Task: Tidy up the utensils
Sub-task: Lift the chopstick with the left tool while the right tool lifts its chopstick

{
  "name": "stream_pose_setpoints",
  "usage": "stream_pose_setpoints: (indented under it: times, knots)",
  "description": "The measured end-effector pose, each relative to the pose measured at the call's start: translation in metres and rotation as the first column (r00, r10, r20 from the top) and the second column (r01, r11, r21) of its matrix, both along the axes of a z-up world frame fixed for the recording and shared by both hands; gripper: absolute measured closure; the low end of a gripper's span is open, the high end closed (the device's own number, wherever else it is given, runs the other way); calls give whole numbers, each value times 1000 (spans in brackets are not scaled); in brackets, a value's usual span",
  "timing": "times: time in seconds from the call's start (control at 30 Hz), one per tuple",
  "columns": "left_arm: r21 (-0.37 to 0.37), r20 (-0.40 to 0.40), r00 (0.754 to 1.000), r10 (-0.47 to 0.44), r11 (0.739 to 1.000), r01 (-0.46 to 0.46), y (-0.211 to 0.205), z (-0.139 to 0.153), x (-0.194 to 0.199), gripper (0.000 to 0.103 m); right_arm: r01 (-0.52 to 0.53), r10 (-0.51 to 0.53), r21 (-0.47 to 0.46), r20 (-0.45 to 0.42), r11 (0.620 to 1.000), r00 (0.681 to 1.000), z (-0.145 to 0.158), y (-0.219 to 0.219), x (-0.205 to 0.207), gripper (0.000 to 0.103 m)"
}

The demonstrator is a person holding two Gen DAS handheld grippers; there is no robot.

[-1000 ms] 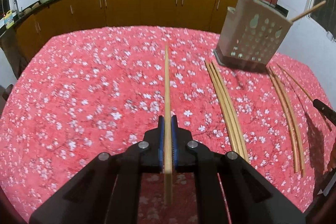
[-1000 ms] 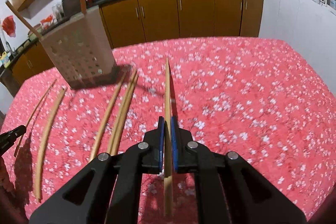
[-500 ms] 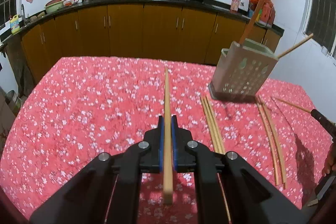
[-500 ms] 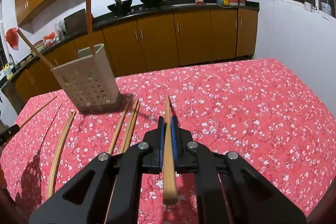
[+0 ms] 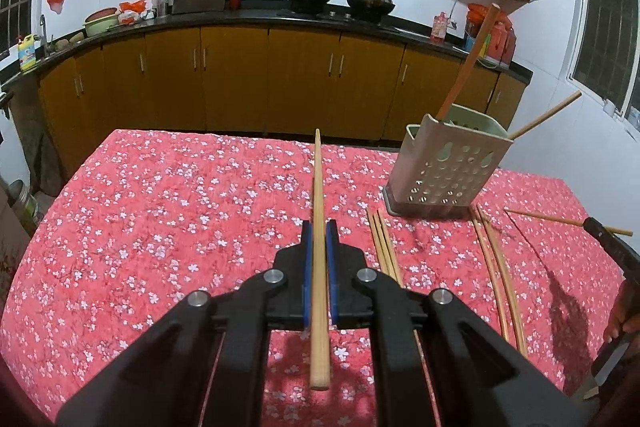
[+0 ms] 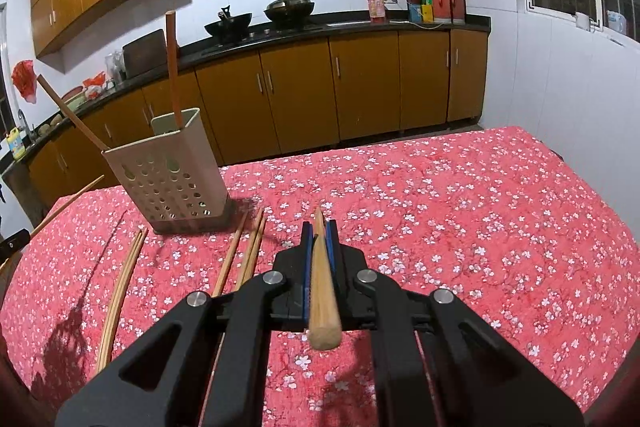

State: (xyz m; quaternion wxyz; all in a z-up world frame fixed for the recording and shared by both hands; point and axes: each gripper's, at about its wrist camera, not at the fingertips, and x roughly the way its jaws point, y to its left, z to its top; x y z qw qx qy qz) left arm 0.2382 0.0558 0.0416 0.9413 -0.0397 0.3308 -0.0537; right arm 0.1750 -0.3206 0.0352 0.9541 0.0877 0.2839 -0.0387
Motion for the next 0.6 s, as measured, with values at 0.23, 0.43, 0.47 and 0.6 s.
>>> stream_pose_setpoints:
  times: [0.23,0.43,0.47,0.6]
  knots:
    - [14,-109,994,12,1000,-10,-2,-35,12,95,-2,2,2,-5,1000,1000,-1,1,0,96]
    - [3,-71,997,20,1000,-19,3,-23,4,95,3,-3,2,2,1000,1000,0,-1,-1,96]
    - [4,-55,998,22,1000,-22,4,-18,3,95,4,-4,3,5,1000,1000,1,-1,-1,96]
    - [-4,-15,999,31,999,-31,6,-3,1,95,2,-2,3,17,1000,1000,4,0,-1,96]
